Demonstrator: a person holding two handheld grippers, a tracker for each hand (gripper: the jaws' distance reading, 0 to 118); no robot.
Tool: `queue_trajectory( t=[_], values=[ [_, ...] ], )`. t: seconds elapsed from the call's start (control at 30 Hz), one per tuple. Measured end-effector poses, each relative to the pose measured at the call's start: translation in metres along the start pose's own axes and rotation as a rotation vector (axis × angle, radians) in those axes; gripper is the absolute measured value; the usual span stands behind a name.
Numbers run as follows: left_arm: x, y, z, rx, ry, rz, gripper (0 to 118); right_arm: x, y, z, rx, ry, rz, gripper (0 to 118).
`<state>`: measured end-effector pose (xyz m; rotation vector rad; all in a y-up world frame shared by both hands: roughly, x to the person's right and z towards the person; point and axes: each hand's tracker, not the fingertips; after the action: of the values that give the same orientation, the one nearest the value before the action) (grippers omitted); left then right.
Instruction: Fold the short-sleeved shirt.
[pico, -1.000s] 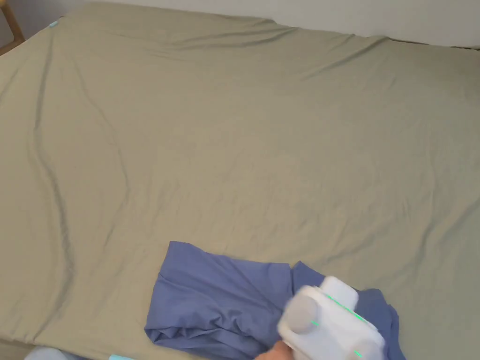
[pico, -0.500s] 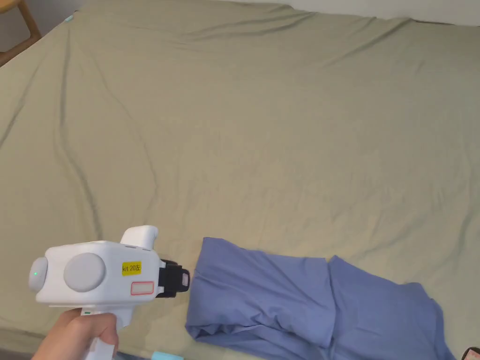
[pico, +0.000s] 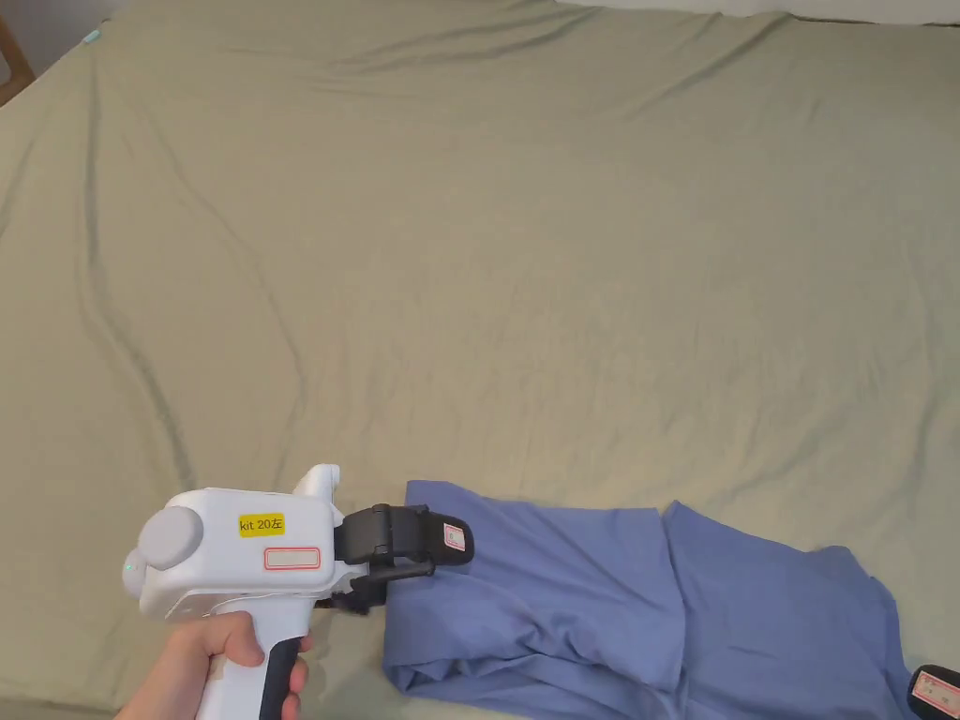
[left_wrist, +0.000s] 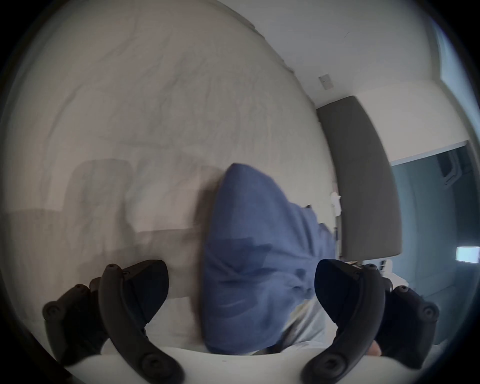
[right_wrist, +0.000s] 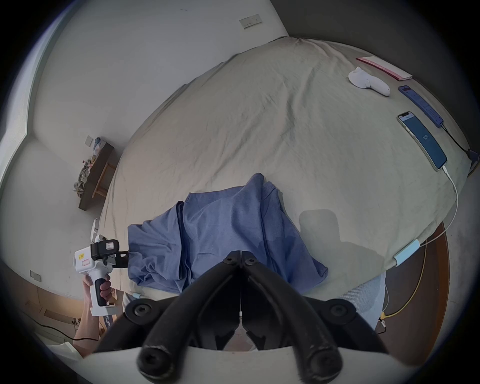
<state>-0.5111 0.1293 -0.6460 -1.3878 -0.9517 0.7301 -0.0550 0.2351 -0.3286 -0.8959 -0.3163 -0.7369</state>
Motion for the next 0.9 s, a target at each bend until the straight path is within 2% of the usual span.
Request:
queue_trajectory(
  t=[0.03,0.07,0.13,0.17,0.2,0.3,0.37,0.5,0.57,0.6,0.77,0.9],
  values=[
    [-0.002,0.001,-0.01,-0.049,0.023,0.035,90,0.0,0.0,-0.001,-0.002,-0.002,-0.001,0],
    [-0.005,0.001,-0.018,-0.053,0.086,0.013,81,0.0,0.0,-0.001,-0.003,-0.003,-0.002,0],
    [0.004,-0.004,-0.02,-0.047,0.086,-0.01,52,0.0,0.0,0.0,0.0,-0.004,-0.005,0],
    [0.005,-0.005,-0.021,-0.058,0.133,0.002,15,-0.002,-0.001,0.001,0.001,-0.001,-0.004,0],
    [0.004,-0.008,-0.023,-0.05,0.179,-0.006,13,-0.002,-0.002,0.002,0.004,0.001,-0.004,0],
    [0.011,-0.014,-0.008,-0.055,0.138,-0.023,13,-0.002,-0.001,0.004,0.009,-0.003,0.002,0],
    [0.018,-0.017,-0.002,-0.031,0.21,-0.05,12,-0.001,0.0,0.006,0.016,-0.004,0.0,0],
    [0.003,0.0,0.033,0.016,0.251,-0.038,11,-0.001,0.001,0.009,0.029,-0.002,-0.003,0],
    [0.019,-0.01,0.046,0.022,0.265,-0.026,11,-0.002,0.001,0.01,0.033,0.008,0.001,0],
    [0.023,-0.011,0.058,0.041,0.326,-0.062,11,-0.003,0.001,0.01,0.034,0.01,0.002,0],
    [0.035,-0.013,0.118,0.105,0.448,-0.093,11,-0.001,-0.003,0.007,0.029,0.026,0.007,0],
    [0.066,-0.019,0.142,0.148,0.615,-0.169,11,0.0,-0.008,0.003,0.021,0.046,0.002,0]
  ],
)
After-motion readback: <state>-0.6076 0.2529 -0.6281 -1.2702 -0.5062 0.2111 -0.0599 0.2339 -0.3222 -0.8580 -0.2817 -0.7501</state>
